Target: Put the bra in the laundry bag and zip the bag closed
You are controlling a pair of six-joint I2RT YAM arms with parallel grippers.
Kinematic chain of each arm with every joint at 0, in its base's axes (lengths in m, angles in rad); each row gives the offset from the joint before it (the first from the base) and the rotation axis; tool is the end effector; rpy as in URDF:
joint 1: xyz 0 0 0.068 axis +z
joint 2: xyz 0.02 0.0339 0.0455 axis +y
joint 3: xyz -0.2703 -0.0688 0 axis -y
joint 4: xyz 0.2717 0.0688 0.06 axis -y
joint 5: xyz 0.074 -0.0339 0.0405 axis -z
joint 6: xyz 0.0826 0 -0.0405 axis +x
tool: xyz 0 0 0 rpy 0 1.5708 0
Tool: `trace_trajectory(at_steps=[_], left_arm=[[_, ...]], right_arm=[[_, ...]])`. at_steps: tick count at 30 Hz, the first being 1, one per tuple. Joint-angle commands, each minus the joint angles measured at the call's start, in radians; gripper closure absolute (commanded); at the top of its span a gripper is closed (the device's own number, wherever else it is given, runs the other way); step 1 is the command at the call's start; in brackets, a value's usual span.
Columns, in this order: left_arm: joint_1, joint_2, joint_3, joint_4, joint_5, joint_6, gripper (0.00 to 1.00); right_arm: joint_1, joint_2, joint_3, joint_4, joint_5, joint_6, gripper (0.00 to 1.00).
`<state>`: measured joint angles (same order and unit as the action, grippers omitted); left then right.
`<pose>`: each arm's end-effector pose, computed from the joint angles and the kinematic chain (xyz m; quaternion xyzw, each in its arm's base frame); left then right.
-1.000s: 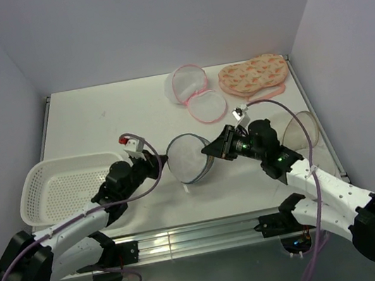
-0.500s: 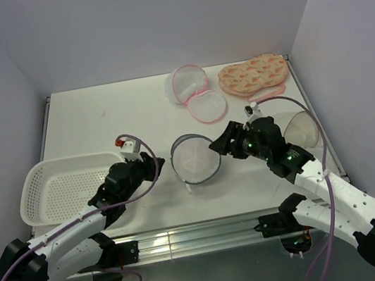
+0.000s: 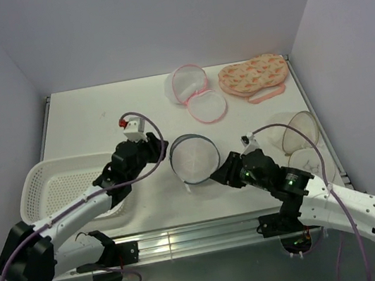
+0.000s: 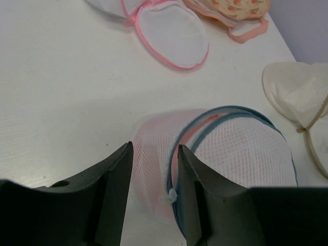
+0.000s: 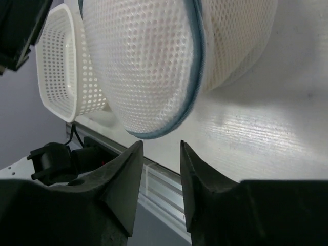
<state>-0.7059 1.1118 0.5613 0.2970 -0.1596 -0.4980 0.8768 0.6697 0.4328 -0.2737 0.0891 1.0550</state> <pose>0.2473 -0.1936 0.2258 0.0333 0.7891 -0.2935 0.5386 0.1480 0.1664 0.1995 0.0991 0.8565 0.3936 0.3189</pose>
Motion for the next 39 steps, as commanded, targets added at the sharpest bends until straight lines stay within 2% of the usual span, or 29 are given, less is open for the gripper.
trace_trajectory(at_steps=[1,7,11,18,22,27,34,39], left_arm=[[0.026,0.088,0.1,-0.021,-0.023,0.024,0.53],[0.13,0.272,0.241,0.021,0.113,0.012,0.51],[0.141,0.407,0.369,0.022,0.242,0.039,0.52],[0.141,0.557,0.446,0.065,0.367,0.012,0.56],[0.141,0.55,0.416,0.106,0.402,0.001,0.56],[0.115,0.484,0.335,0.126,0.413,-0.024,0.59],[0.091,0.341,0.154,0.113,0.298,-0.077,0.59],[0.092,0.211,0.086,0.025,0.12,-0.106,0.57]], right_arm=[[0.039,-0.041,-0.032,0.05,0.086,0.097,0.59],[0.071,0.028,-0.051,0.114,0.136,0.131,0.67],[0.067,0.065,-0.032,0.128,0.185,0.112,0.7],[-0.074,0.111,-0.029,0.182,0.123,0.002,0.74],[-0.191,0.148,-0.014,0.234,0.049,-0.107,0.74],[-0.246,0.249,0.041,0.31,-0.011,-0.18,0.73],[-0.303,0.462,0.202,0.393,-0.124,-0.274,0.72],[-0.308,0.591,0.371,0.349,-0.143,-0.317,0.71]])
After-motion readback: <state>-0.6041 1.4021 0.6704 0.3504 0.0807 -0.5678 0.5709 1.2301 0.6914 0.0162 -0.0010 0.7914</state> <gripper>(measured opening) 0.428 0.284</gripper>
